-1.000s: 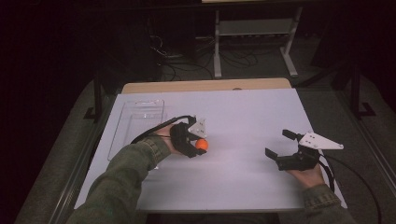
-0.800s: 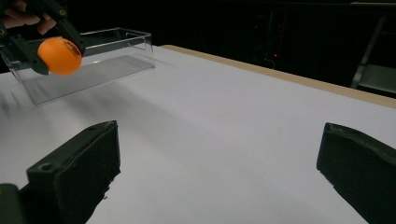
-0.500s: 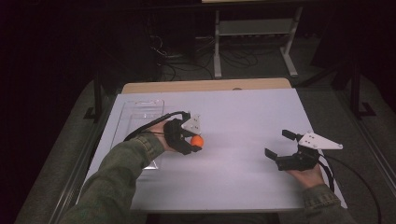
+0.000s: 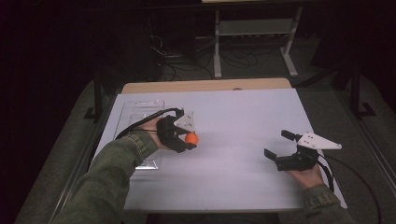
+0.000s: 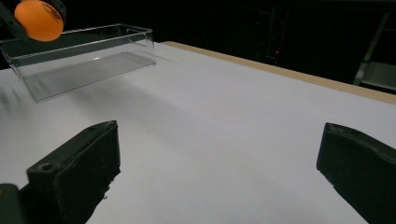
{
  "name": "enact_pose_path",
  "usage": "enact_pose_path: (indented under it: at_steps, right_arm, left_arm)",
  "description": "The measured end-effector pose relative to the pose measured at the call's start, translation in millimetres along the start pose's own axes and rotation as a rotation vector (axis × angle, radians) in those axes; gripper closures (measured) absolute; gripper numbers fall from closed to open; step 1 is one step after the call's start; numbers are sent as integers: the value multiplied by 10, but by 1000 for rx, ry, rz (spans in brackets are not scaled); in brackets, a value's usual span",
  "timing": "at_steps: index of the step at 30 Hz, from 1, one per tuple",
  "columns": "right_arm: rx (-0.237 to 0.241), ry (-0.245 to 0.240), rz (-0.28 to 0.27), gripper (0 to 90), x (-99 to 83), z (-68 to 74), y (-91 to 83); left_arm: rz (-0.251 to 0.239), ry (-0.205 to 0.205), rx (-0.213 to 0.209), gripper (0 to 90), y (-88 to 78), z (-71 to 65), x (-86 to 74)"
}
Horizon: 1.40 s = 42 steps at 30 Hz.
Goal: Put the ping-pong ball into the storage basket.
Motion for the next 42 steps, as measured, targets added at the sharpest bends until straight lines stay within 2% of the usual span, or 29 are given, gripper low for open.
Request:
enact_pose_path:
  at_steps: [22, 31, 42]
  right_arm:
    - [-2, -5, 2, 0, -4, 4, 4]
    - [-2, -8, 5, 0, -9, 11, 7]
    - [-4, -9, 6, 0, -12, 8, 7]
  left_arm:
    - [-12, -18, 38, 501, -335, 8, -125]
    - [-18, -53, 66, 501, -525, 55, -260]
    - [-2, -74, 76, 501, -632, 80, -363]
Point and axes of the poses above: each handheld gripper's, and its own axes: y roughly forward along the jaws, x roughly out of its top, z roughly to its left, the point moved 8 cm from there along y, roughly forward along the jaws, and after that the axes turned 7 degrees about -x, right-handed, at the moved point
